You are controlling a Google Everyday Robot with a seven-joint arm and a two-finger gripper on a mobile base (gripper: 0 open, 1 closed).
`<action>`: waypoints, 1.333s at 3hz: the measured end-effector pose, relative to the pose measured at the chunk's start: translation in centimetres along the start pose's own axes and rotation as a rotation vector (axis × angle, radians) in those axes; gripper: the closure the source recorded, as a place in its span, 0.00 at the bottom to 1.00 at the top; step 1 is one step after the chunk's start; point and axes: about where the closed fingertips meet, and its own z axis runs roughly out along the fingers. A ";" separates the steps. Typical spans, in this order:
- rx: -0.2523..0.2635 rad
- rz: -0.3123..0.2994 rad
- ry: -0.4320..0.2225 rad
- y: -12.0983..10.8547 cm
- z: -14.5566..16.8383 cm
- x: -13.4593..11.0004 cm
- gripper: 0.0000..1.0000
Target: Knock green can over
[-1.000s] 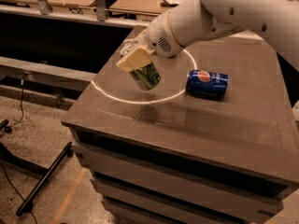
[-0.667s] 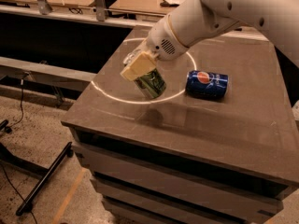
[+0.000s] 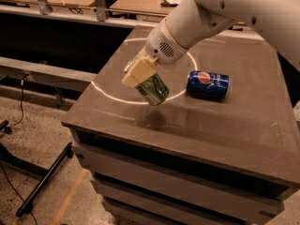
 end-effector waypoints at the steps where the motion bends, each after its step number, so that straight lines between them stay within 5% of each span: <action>1: -0.002 -0.002 0.001 0.1 0.1 -0.1 1.00; 2: 0.018 -0.010 0.059 0.2 0.2 -0.1 1.00; 4: 0.101 -0.054 0.320 0.9 2.1 -0.3 1.00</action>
Offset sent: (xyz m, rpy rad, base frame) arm 0.0000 -0.0007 -0.0021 -0.1623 -0.0149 -0.0197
